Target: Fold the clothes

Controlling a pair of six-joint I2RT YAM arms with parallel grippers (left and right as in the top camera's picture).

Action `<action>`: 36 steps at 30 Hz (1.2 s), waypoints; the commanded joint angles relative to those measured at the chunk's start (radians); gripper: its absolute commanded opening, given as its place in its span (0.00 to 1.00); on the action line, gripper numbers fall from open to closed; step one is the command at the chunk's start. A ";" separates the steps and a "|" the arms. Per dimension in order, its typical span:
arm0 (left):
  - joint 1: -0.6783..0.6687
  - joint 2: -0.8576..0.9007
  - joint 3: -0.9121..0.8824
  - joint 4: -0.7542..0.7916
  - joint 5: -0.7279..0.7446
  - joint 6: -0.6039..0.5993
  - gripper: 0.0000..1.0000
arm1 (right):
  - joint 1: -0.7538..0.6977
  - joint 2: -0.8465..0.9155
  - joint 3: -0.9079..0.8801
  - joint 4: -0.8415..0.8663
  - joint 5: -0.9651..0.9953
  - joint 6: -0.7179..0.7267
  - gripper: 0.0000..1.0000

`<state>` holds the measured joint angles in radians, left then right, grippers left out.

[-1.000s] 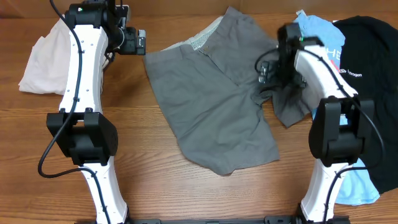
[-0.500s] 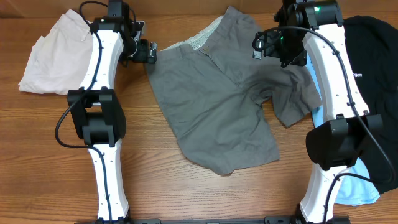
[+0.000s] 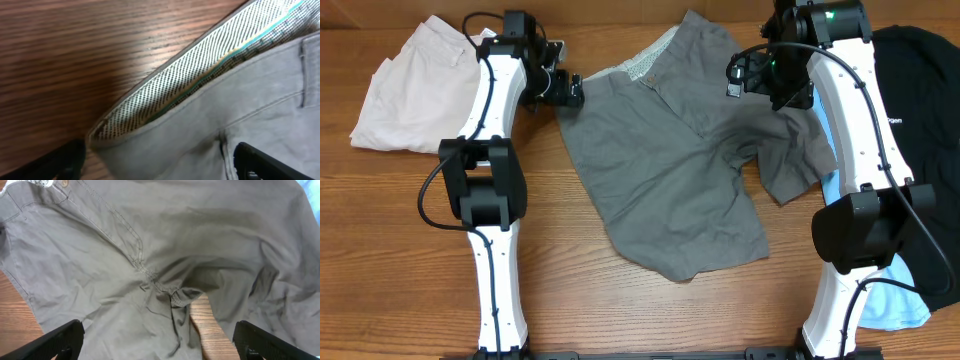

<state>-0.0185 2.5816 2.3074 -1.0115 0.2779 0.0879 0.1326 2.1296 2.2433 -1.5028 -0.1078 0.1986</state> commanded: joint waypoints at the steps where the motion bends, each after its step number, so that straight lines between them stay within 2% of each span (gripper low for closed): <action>1: -0.012 0.068 0.003 -0.005 0.038 0.009 0.89 | 0.002 -0.012 0.014 0.005 -0.008 0.011 1.00; 3: -0.013 0.068 0.003 -0.005 0.038 0.009 0.70 | 0.002 -0.012 0.014 0.005 -0.008 0.011 1.00; 5: -0.015 0.068 0.003 -0.007 0.038 0.008 0.41 | 0.002 -0.012 0.014 0.005 -0.011 0.011 0.99; 6: -0.015 0.068 0.003 -0.011 0.037 0.002 0.32 | 0.002 -0.012 0.014 0.004 -0.017 0.011 0.99; 8: -0.014 0.066 0.005 -0.033 0.021 -0.006 0.04 | 0.002 -0.012 0.014 0.005 -0.044 0.011 0.96; 13: 0.015 0.035 0.060 -0.155 -0.061 -0.064 0.04 | 0.014 -0.012 0.014 -0.018 -0.074 0.015 0.96; 19: 0.083 -0.080 0.159 -0.468 -0.097 -0.093 0.04 | 0.052 -0.012 0.005 -0.063 -0.074 0.043 0.96; 24: 0.133 -0.170 0.169 -0.673 -0.240 -0.182 0.04 | 0.089 -0.011 0.001 -0.039 -0.074 0.077 0.96; 36: 0.143 -0.311 0.092 -0.679 -0.275 -0.190 0.04 | 0.153 -0.010 0.001 -0.005 -0.074 0.090 0.96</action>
<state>0.1368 2.3516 2.4382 -1.6863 0.0353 -0.0795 0.2787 2.1296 2.2429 -1.5105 -0.1768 0.2810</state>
